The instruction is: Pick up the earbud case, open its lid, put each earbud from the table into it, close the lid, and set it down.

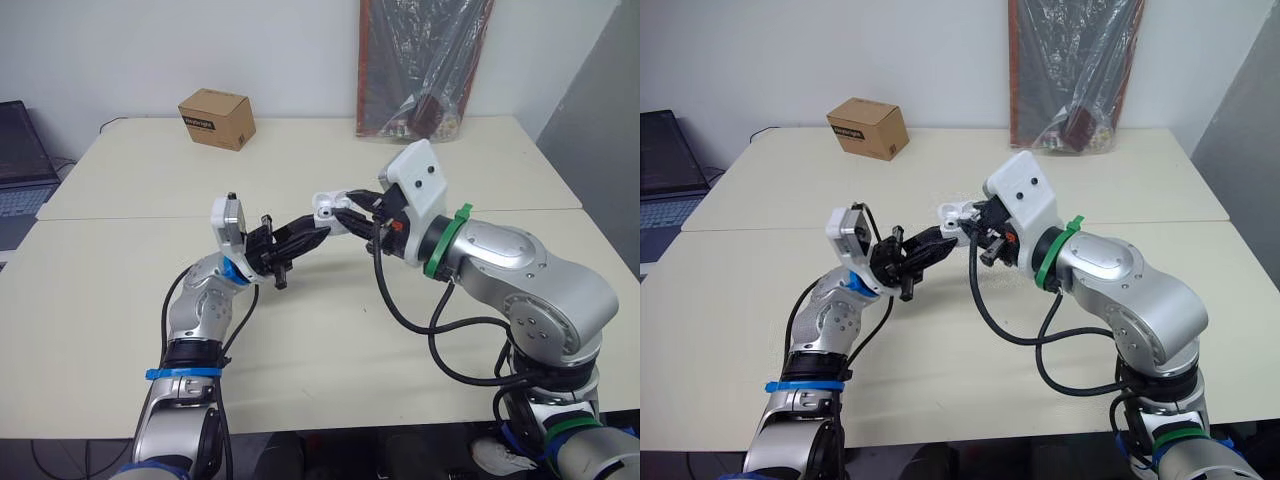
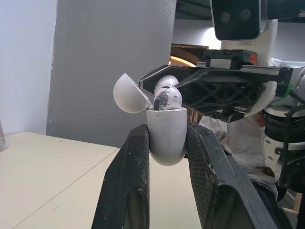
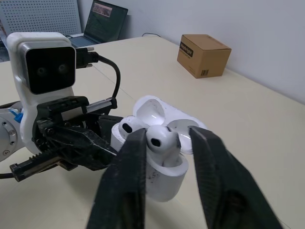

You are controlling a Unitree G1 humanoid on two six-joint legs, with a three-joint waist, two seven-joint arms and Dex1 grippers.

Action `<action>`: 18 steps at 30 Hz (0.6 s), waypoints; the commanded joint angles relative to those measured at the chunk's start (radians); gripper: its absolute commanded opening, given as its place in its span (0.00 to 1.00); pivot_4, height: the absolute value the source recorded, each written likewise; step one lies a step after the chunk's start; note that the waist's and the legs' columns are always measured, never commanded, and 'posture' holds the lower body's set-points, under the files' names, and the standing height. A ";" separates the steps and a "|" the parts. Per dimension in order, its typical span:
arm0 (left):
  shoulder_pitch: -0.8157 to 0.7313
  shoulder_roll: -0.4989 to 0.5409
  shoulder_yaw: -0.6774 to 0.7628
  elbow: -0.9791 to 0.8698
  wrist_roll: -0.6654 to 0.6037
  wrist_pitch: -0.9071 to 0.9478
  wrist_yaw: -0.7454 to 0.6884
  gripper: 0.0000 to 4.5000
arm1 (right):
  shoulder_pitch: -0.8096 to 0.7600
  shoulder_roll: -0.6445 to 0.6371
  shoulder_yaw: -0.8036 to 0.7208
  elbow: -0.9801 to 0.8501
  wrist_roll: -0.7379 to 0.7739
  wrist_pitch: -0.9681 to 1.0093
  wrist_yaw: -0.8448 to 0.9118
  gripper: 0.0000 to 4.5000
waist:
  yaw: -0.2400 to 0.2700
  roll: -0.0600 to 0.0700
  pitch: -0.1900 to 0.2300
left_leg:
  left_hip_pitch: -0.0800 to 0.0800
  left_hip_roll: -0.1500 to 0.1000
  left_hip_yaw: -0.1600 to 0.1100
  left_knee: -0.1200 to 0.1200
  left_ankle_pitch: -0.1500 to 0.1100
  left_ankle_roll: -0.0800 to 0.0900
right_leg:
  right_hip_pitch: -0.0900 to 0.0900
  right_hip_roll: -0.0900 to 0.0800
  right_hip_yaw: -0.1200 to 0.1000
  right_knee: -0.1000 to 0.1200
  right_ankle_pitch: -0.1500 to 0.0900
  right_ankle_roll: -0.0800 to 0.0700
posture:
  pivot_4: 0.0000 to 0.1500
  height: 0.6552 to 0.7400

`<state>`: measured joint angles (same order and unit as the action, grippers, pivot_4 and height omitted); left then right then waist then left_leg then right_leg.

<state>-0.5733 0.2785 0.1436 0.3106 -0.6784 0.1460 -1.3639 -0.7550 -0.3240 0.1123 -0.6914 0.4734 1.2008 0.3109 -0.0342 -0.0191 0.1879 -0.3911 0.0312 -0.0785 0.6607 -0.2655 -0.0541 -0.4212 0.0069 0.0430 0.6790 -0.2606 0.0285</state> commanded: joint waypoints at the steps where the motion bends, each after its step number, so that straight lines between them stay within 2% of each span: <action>1: -0.014 -0.001 0.008 -0.059 -0.027 -0.004 -0.014 0.18 | 0.009 -0.026 -0.008 -0.010 -0.015 -0.046 0.004 0.58 | 0.000 0.000 0.000 | 0.000 0.000 0.000 0.000 0.000 0.000 | 0.000 0.000 0.000 0.000 0.000 0.000 | 1.00 1.00; 8: -0.002 0.008 0.002 -0.061 -0.021 -0.004 -0.027 0.18 | 0.042 -0.052 -0.081 -0.028 0.065 -0.118 0.084 0.58 | 0.001 0.000 0.000 | -0.001 0.000 0.000 0.000 0.000 0.000 | 0.000 0.000 0.000 -0.001 0.000 0.000 | 1.00 1.00; 13: 0.004 0.022 0.002 -0.050 -0.013 -0.002 -0.049 0.18 | 0.022 -0.054 -0.287 0.007 0.352 -0.034 0.187 0.58 | 0.001 0.000 0.000 | -0.001 0.000 0.000 0.000 0.000 0.000 | 0.000 0.000 0.000 -0.001 0.000 0.000 | 1.00 1.00; 16: 0.002 0.032 0.002 -0.044 -0.014 0.004 -0.059 0.18 | -0.026 -0.085 -0.356 0.077 0.426 -0.011 0.174 0.45 | 0.001 0.000 0.000 | -0.001 0.000 0.000 0.000 0.000 0.000 | 0.000 0.000 0.000 -0.001 0.000 0.000 | 1.00 1.00; 18: 0.004 0.040 0.000 -0.051 -0.021 0.021 -0.067 0.18 | -0.053 -0.124 -0.338 0.134 0.408 -0.019 0.176 0.30 | 0.001 0.000 0.000 | 0.000 0.000 0.000 0.000 0.000 0.000 | 0.000 0.000 0.000 -0.001 0.000 0.000 | 1.00 1.00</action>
<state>-0.5619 0.3074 0.1418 0.2854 -0.6823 0.1538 -1.4154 -0.7820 -0.4301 -0.2160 -0.5790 0.8763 1.1887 0.4819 -0.0330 -0.0190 0.1881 -0.3913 0.0313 -0.0783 0.6605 -0.2655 -0.0540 -0.4212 0.0069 0.0429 0.6784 -0.2606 0.0284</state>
